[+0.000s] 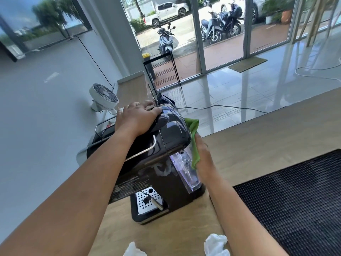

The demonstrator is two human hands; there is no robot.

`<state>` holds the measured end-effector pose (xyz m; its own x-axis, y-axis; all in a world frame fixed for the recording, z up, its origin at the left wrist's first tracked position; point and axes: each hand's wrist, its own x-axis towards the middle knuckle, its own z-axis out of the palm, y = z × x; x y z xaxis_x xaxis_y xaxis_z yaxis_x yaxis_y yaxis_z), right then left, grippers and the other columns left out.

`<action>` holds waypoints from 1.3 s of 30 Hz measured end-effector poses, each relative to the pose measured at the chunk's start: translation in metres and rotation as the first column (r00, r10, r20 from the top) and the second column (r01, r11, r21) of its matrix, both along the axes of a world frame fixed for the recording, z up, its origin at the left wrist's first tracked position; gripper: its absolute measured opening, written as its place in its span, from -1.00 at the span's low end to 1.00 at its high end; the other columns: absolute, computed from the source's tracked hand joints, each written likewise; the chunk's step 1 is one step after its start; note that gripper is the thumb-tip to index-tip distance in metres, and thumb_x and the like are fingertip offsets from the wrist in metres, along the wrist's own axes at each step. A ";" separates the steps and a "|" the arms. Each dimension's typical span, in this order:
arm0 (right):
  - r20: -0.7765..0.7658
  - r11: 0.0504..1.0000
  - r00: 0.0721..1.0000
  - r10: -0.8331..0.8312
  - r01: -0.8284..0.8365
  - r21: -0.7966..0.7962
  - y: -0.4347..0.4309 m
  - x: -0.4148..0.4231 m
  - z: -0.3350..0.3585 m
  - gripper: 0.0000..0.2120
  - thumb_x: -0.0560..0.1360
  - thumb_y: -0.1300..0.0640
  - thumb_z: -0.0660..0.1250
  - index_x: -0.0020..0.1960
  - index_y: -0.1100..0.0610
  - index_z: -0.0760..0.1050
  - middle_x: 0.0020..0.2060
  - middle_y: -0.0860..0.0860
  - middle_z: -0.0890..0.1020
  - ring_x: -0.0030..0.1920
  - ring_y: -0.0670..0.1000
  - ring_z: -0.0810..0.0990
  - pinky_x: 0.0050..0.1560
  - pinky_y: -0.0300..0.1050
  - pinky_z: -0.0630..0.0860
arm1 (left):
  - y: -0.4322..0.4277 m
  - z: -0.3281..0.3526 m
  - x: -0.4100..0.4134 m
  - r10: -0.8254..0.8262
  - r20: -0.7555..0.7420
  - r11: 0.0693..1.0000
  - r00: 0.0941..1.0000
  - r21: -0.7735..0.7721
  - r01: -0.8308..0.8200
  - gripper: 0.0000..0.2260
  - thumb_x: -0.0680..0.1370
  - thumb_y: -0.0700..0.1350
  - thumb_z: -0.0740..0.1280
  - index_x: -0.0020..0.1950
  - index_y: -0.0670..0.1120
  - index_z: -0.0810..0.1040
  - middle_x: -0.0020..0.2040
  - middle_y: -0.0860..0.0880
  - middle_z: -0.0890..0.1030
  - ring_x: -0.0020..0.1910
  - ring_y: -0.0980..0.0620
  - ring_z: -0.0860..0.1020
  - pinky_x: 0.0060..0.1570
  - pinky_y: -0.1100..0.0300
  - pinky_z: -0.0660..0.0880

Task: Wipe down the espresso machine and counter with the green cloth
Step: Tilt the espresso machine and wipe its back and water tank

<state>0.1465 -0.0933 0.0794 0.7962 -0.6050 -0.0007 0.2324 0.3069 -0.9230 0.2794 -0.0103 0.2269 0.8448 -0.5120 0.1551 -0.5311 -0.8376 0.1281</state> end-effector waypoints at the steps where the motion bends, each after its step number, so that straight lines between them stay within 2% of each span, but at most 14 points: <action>1: -0.033 0.999 0.998 0.045 -0.045 0.020 -0.010 0.001 -0.005 -0.50 0.63 -0.13 0.02 0.33 0.17 0.47 0.23 0.23 0.57 0.26 0.17 0.54 0.33 0.19 0.43 | 0.000 0.000 0.000 0.002 0.001 1.000 1.000 0.001 -0.002 -0.50 0.46 0.38 0.09 0.34 0.26 0.42 0.42 -0.08 0.42 0.40 -0.13 0.33 0.42 -0.11 0.16; 3: -0.103 0.991 0.986 0.134 -0.132 0.029 -0.018 0.000 -0.019 -0.58 0.69 0.00 -0.03 0.26 0.22 0.48 0.10 0.23 0.61 -0.04 -0.10 0.68 -0.03 -0.17 0.62 | 0.000 0.000 0.000 0.002 0.001 1.000 1.000 0.007 -0.002 -0.49 0.46 0.38 0.08 0.34 0.25 0.42 0.41 -0.08 0.43 0.41 -0.12 0.33 0.42 -0.10 0.15; 4: -0.147 0.983 0.973 0.181 -0.175 0.052 -0.017 -0.002 -0.029 -0.57 0.69 0.00 -0.05 0.32 0.20 0.45 0.04 0.13 0.61 -0.16 -0.22 0.64 -0.16 -0.31 0.56 | 0.000 0.000 0.000 0.001 0.001 1.000 1.000 0.013 -0.001 -0.49 0.46 0.39 0.08 0.34 0.25 0.42 0.41 -0.08 0.43 0.41 -0.12 0.33 0.42 -0.10 0.14; 7: -0.303 0.976 0.935 0.187 -0.141 0.168 -0.006 -0.008 -0.055 -0.50 0.63 -0.19 -0.01 0.46 0.03 0.32 0.29 -0.04 0.47 0.24 -0.04 0.48 0.34 -0.07 0.37 | 0.000 -0.001 0.002 0.007 0.004 1.000 1.000 0.021 -0.007 -0.48 0.45 0.40 0.07 0.34 0.26 0.42 0.40 -0.08 0.44 0.41 -0.12 0.33 0.43 -0.12 0.14; 8: -0.326 0.973 0.930 0.171 -0.108 0.204 -0.001 -0.010 -0.057 -0.55 0.62 -0.21 0.02 0.38 -0.02 0.38 0.24 -0.02 0.51 0.21 0.04 0.51 0.27 -0.04 0.45 | 0.000 -0.001 0.003 0.008 0.002 1.000 1.000 0.019 -0.008 -0.48 0.45 0.40 0.07 0.34 0.26 0.42 0.39 -0.08 0.44 0.40 -0.12 0.33 0.42 -0.12 0.15; 9: -0.319 0.973 0.936 0.150 -0.083 0.215 0.002 -0.013 -0.048 -0.62 0.63 -0.18 0.03 0.26 -0.01 0.44 0.08 0.01 0.57 0.03 0.05 0.56 0.01 -0.13 0.56 | 0.001 -0.001 0.003 0.008 0.003 1.000 1.000 0.018 -0.008 -0.49 0.45 0.40 0.07 0.33 0.26 0.42 0.39 -0.07 0.44 0.40 -0.12 0.34 0.42 -0.11 0.16; 11: -0.234 0.982 0.961 0.144 -0.110 0.155 0.000 -0.013 -0.022 -0.61 0.64 -0.15 0.03 0.12 0.10 0.48 -0.18 -0.02 0.53 -0.26 -0.04 0.47 -0.37 -0.26 0.44 | 0.000 0.000 0.002 0.005 0.005 1.000 1.000 0.015 -0.006 -0.50 0.46 0.39 0.08 0.32 0.26 0.43 0.38 -0.07 0.45 0.39 -0.12 0.34 0.41 -0.10 0.16; 16: 0.054 0.966 0.969 0.240 -0.244 0.083 -0.030 0.018 0.038 -0.59 0.70 0.02 -0.04 0.11 0.11 0.56 -0.10 0.00 0.71 -0.02 -0.03 0.66 0.02 -0.11 0.54 | -0.001 0.001 -0.001 0.009 -0.001 1.000 1.000 0.001 -0.009 -0.56 0.47 0.38 0.10 0.27 0.29 0.45 0.35 -0.05 0.46 0.38 -0.11 0.35 0.41 -0.10 0.15; 19: -0.054 0.950 0.951 0.304 -0.298 0.094 -0.035 0.027 0.014 -0.56 0.69 -0.03 -0.02 0.18 0.15 0.57 0.01 0.05 0.71 0.11 0.03 0.64 0.15 -0.03 0.50 | -0.001 0.001 -0.002 0.006 -0.006 1.000 1.000 0.003 -0.006 -0.57 0.47 0.38 0.10 0.26 0.30 0.45 0.34 -0.04 0.47 0.37 -0.09 0.35 0.42 -0.09 0.14; 22: -0.207 0.932 0.928 0.309 -0.252 0.260 -0.032 0.023 -0.039 -0.52 0.65 -0.14 0.03 0.18 0.14 0.59 -0.03 0.10 0.71 0.07 0.10 0.64 0.14 0.03 0.52 | -0.001 0.002 -0.003 0.009 -0.011 1.000 1.000 0.010 -0.009 -0.58 0.49 0.37 0.09 0.28 0.29 0.44 0.37 -0.04 0.43 0.40 -0.09 0.31 0.46 -0.12 0.08; 23: -0.235 0.931 0.926 0.294 -0.222 0.290 -0.029 0.015 -0.047 -0.54 0.65 -0.14 0.05 0.20 0.13 0.58 -0.03 0.08 0.71 0.06 0.10 0.64 0.14 0.02 0.52 | -0.001 0.002 -0.004 0.008 -0.010 1.000 1.000 0.007 -0.008 -0.58 0.49 0.37 0.09 0.28 0.29 0.44 0.38 -0.03 0.42 0.41 -0.09 0.30 0.46 -0.13 0.07; 28: -0.171 0.966 0.961 0.220 -0.189 0.178 -0.014 -0.013 -0.032 -0.69 0.69 0.09 0.04 -0.11 0.12 0.47 -0.43 -0.11 0.58 -0.36 -0.06 0.51 -0.42 -0.30 0.41 | -0.001 -0.001 0.001 0.012 -0.004 1.000 1.000 0.010 -0.012 -0.55 0.48 0.38 0.09 0.30 0.29 0.43 0.37 0.01 0.43 0.40 -0.08 0.31 0.46 -0.12 0.08; 32: 0.074 0.953 0.958 0.277 -0.284 0.108 -0.033 0.019 0.036 -0.61 0.68 -0.01 0.04 0.14 0.16 0.58 -0.05 0.05 0.71 0.00 0.07 0.66 0.00 -0.08 0.57 | -0.001 -0.006 0.012 0.001 0.022 1.000 1.000 0.018 -0.002 -0.46 0.39 0.46 0.01 0.27 0.31 0.43 0.35 0.06 0.47 0.36 -0.05 0.37 0.42 -0.13 0.14; 39: -0.012 0.931 0.931 0.365 -0.365 -0.020 -0.065 0.096 0.042 -0.68 0.65 -0.03 0.10 0.09 0.11 0.57 -0.05 0.15 0.65 0.01 0.11 0.58 0.17 0.09 0.48 | 0.000 -0.008 0.014 0.003 0.016 1.000 1.000 0.016 -0.004 -0.44 0.38 0.46 0.01 0.30 0.32 0.40 0.38 0.05 0.43 0.41 -0.04 0.31 0.45 -0.10 0.09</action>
